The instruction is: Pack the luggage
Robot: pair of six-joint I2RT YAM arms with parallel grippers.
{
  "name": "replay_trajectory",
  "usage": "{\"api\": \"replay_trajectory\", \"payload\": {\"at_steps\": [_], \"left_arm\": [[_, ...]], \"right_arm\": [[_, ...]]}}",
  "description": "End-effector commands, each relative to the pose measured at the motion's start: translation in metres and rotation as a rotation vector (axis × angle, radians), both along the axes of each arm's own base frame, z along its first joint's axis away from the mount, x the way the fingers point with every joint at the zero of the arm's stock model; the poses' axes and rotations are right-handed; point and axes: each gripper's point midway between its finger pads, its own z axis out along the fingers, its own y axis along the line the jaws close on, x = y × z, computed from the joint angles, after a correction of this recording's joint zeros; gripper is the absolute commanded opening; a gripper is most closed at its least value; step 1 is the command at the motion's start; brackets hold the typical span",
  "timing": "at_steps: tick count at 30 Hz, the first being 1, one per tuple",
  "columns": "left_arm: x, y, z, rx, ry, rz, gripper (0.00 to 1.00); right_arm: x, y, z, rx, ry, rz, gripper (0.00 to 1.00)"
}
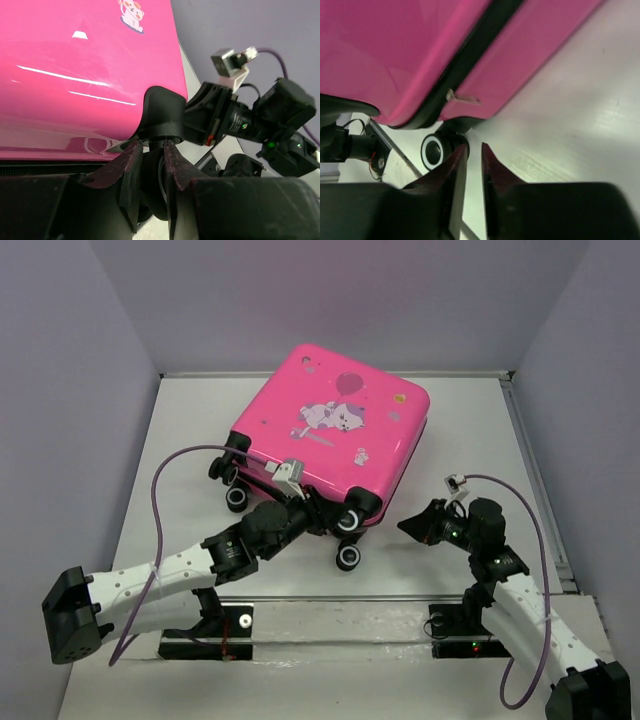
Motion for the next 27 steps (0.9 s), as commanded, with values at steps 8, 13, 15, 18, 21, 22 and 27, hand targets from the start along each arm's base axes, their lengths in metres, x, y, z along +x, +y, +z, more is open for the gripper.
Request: {"api": "replay_trajectory", "payload": {"at_steps": [8,13,15,18,21,22,27], "left_arm": [[0.031,0.025,0.021,0.015,-0.010,0.183,0.06],[0.059,0.059,0.027,-0.013,-0.008,0.259,0.06],[0.070,0.076,0.032,-0.020,-0.020,0.298,0.06],[0.073,0.088,0.041,-0.021,-0.036,0.309,0.06],[0.070,0.088,0.042,-0.022,-0.035,0.293,0.06],[0.069,0.088,0.041,-0.020,-0.031,0.290,0.06],[0.058,0.076,0.025,0.009,-0.015,0.194,0.06]], "right_arm": [[0.023,0.011,-0.002,0.018,-0.090,-0.001,0.38],[0.030,0.028,-0.011,-0.033,-0.112,0.056,0.40],[0.026,0.037,-0.012,-0.037,-0.121,0.092,0.41],[0.026,0.042,-0.012,-0.065,-0.152,0.109,0.46],[0.034,0.042,-0.007,-0.095,-0.191,0.094,0.52],[0.037,0.042,-0.006,-0.101,-0.205,0.091,0.53],[0.059,0.039,-0.013,-0.189,-0.245,0.068,0.56]]}}
